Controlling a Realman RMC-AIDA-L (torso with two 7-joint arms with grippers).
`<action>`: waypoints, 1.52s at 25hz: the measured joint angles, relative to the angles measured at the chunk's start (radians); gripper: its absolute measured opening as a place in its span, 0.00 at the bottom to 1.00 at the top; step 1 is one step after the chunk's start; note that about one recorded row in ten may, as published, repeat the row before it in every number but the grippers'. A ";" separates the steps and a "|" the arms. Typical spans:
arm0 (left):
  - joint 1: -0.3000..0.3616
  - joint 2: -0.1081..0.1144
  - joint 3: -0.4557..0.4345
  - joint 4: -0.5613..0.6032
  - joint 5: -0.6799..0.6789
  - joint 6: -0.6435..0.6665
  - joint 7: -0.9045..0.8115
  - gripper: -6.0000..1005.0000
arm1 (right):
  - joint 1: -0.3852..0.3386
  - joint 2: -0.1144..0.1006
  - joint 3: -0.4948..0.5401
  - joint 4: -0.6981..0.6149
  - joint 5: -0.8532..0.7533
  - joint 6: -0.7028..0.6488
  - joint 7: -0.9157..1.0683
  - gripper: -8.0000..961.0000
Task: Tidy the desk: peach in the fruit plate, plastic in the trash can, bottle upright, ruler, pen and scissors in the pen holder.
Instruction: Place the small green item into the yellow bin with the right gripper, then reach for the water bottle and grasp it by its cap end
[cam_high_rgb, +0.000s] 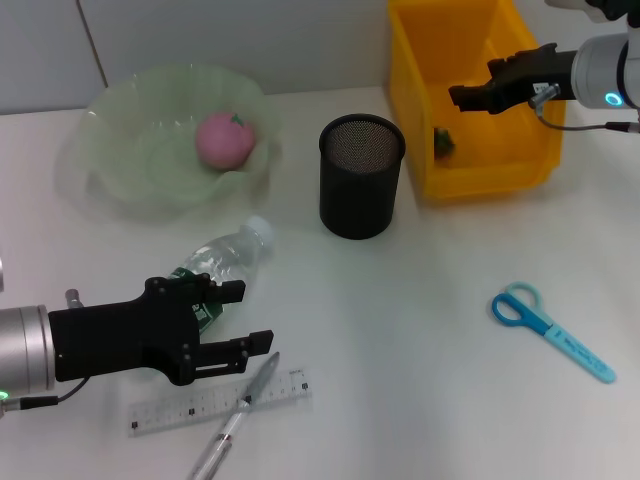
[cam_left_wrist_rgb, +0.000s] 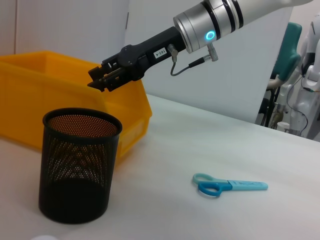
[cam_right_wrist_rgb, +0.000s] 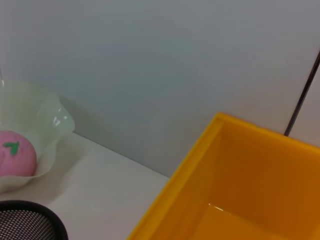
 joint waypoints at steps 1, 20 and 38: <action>0.000 0.000 0.000 0.000 0.000 0.000 0.000 0.72 | 0.000 0.000 0.000 0.000 -0.001 0.000 0.000 0.58; 0.005 0.001 0.000 0.000 0.000 0.003 0.000 0.72 | -0.128 -0.003 0.006 -0.114 0.420 -0.152 -0.165 0.79; -0.004 0.004 -0.013 0.000 0.000 0.028 -0.004 0.72 | -0.233 -0.155 0.027 0.107 0.601 -0.858 -0.427 0.79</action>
